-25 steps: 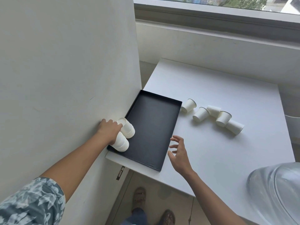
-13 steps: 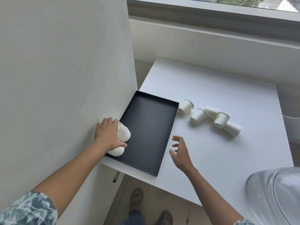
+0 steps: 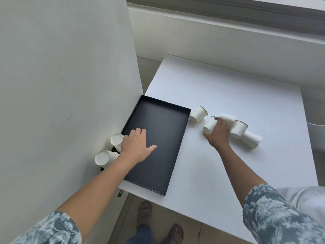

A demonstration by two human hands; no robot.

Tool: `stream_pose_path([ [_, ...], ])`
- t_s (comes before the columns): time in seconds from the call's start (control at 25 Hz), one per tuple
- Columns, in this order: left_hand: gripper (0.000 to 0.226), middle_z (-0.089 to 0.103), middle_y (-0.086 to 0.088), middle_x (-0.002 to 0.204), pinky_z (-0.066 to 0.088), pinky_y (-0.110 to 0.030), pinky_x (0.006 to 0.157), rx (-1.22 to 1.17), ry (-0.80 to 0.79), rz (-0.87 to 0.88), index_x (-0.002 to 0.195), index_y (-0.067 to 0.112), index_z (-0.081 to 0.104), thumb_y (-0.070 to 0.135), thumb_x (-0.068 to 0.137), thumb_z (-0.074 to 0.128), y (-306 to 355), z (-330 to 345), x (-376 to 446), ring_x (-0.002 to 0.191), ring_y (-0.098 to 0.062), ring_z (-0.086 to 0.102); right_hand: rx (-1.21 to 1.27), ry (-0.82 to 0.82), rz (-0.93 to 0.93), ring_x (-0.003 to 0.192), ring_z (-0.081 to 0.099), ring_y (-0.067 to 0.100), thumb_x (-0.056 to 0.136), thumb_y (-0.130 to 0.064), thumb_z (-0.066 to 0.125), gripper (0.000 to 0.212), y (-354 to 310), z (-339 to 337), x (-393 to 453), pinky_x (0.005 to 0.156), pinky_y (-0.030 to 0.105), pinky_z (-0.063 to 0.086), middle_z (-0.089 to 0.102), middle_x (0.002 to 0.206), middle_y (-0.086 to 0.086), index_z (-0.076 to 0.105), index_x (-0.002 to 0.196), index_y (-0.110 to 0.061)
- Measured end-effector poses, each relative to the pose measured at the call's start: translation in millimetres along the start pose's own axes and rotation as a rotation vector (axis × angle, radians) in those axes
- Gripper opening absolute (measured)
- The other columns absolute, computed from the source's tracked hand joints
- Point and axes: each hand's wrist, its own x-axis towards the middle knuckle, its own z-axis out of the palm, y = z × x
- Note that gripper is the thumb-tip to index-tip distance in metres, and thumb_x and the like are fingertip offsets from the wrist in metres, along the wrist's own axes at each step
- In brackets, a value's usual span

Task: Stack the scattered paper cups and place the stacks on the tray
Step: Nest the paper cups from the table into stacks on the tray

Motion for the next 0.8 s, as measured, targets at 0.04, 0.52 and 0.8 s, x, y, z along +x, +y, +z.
stream_pose_path([
  [0.04,0.06,0.053,-0.001,0.115,0.045,-0.037,0.087,-0.042,-0.007,0.001,0.117,0.017,0.049,0.069,0.089,0.048,4.3,0.9,0.8,0.108,-0.023,0.051,-0.046,-0.017,0.01,0.138,0.034,0.035,0.083,-0.032,0.076,0.081,-1.2,-1.1,9.4,0.112,0.048,0.032,0.037,0.15,0.012,0.032,0.149,-0.012],
  [0.52,0.039,0.054,0.006,0.118,0.046,-0.036,0.092,-0.309,-0.096,0.051,0.119,0.021,0.053,0.051,0.094,0.054,27.8,7.0,0.3,0.11,-0.017,0.052,-0.187,-0.127,0.084,0.141,0.032,0.034,0.084,-0.037,0.077,0.091,-8.0,7.6,34.2,0.114,0.048,0.027,0.039,0.149,0.012,0.024,0.154,-0.015],
  [0.8,0.035,0.054,0.006,0.12,0.046,-0.037,0.095,-0.389,-0.162,0.069,0.119,0.021,0.054,0.045,0.094,0.057,36.1,9.9,4.9,0.114,-0.016,0.052,0.147,-0.253,0.152,0.118,0.058,0.033,0.097,-0.023,0.059,0.041,1.3,7.9,26.2,0.093,0.045,0.052,0.057,0.129,0.013,0.051,0.135,-0.011],
])
